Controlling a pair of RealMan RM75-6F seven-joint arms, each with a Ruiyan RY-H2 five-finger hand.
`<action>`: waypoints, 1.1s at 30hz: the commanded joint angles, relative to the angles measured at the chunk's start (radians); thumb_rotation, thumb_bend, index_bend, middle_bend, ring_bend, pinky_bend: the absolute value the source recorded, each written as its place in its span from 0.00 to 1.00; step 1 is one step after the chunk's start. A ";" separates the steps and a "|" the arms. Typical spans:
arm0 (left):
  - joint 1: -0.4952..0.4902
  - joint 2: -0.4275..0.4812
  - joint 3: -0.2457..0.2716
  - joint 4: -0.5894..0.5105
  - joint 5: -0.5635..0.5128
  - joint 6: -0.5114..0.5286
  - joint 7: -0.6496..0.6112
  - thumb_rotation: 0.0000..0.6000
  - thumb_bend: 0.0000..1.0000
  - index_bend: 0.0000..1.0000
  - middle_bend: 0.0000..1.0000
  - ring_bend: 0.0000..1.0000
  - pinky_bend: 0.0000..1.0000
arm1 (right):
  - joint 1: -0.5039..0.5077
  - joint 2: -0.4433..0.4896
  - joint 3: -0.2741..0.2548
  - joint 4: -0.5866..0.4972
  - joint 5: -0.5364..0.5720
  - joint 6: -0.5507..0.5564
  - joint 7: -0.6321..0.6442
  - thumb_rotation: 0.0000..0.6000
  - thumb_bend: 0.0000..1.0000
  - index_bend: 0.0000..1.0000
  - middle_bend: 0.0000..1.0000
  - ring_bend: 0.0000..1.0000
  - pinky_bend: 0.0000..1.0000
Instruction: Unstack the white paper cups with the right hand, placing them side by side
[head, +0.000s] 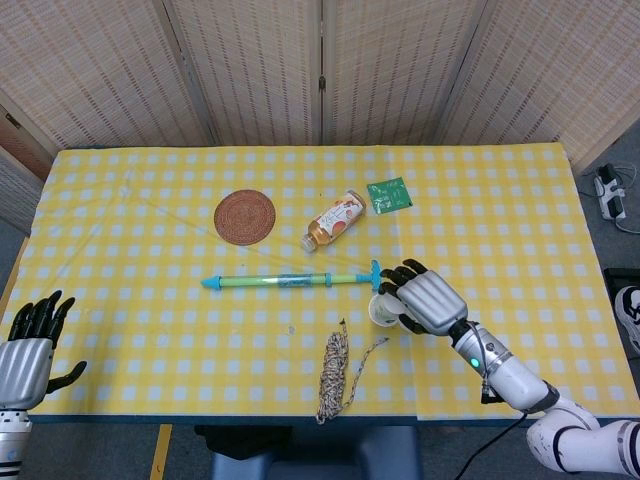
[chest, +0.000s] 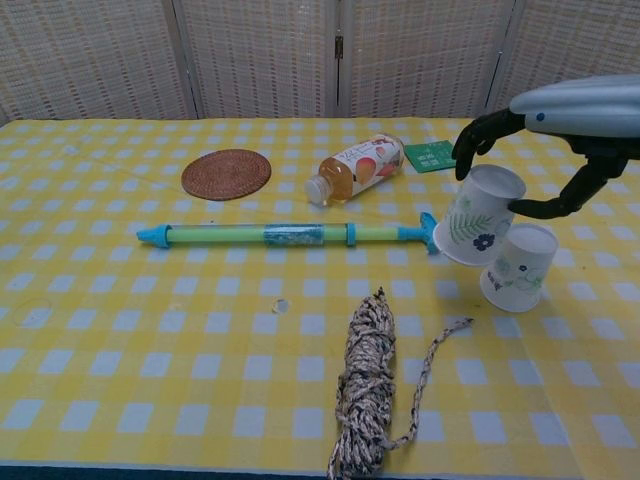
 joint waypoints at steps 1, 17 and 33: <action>-0.001 -0.002 0.001 0.003 0.000 -0.003 -0.002 1.00 0.25 0.03 0.00 0.02 0.08 | 0.025 -0.041 -0.004 0.032 0.032 -0.022 -0.026 1.00 0.48 0.40 0.20 0.19 0.13; 0.004 -0.008 0.003 0.024 -0.007 -0.005 -0.020 1.00 0.25 0.03 0.00 0.02 0.08 | 0.078 -0.162 -0.037 0.126 0.116 -0.035 -0.125 1.00 0.48 0.40 0.20 0.19 0.13; 0.004 -0.013 0.004 0.041 -0.006 -0.009 -0.034 1.00 0.25 0.03 0.00 0.02 0.08 | 0.092 -0.176 -0.060 0.137 0.154 -0.023 -0.145 1.00 0.48 0.38 0.19 0.19 0.13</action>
